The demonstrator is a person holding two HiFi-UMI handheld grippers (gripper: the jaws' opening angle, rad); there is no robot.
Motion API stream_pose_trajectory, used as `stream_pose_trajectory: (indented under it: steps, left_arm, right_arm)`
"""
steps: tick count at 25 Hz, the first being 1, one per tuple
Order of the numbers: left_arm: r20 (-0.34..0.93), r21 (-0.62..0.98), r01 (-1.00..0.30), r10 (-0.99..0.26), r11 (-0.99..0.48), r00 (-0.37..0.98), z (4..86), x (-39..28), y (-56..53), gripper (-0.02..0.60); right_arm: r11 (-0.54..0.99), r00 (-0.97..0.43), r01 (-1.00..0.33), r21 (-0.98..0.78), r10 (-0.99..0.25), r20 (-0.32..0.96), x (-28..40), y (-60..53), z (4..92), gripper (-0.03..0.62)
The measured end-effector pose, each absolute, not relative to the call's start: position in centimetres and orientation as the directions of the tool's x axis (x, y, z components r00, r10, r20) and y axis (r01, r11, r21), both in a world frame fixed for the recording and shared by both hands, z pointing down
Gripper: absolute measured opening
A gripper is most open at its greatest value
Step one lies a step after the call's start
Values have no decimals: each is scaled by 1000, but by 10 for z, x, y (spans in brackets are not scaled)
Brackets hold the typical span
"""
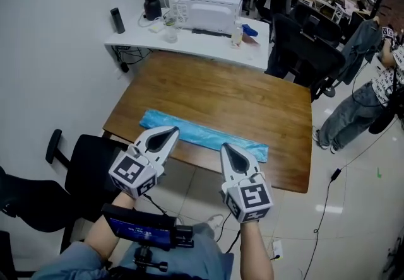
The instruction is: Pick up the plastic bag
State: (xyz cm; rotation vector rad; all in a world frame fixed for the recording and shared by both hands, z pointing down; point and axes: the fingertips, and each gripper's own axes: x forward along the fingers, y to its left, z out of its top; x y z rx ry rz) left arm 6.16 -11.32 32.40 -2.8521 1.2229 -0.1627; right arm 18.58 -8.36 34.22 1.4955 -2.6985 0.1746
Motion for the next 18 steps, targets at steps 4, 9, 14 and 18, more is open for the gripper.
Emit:
stream_pose_trajectory:
  steps: [4,9,14,18]
  left_arm:
    - [25,-71,-687,-690,-723,723,316,58,-86,8]
    - [-10,-55,-654,-654,-755,756,318,59,-60,8]
    - [-5,-42,-620,-621,-783,784,315,62,-43,8]
    - [-13,-38,-616,-616,-787,788,315,58,-39,8]
  right_arm:
    - [493,-495,-868,-55,-867,52,161,-60,322,0]
    - [454,-455,-890,-38,-890,17,138,-33,312,0]
    - [429,-430,-903,-26,-903,7,125,-17,309,0]
    - [417,-418,-908,-27,-908,11,117,-9,310,0]
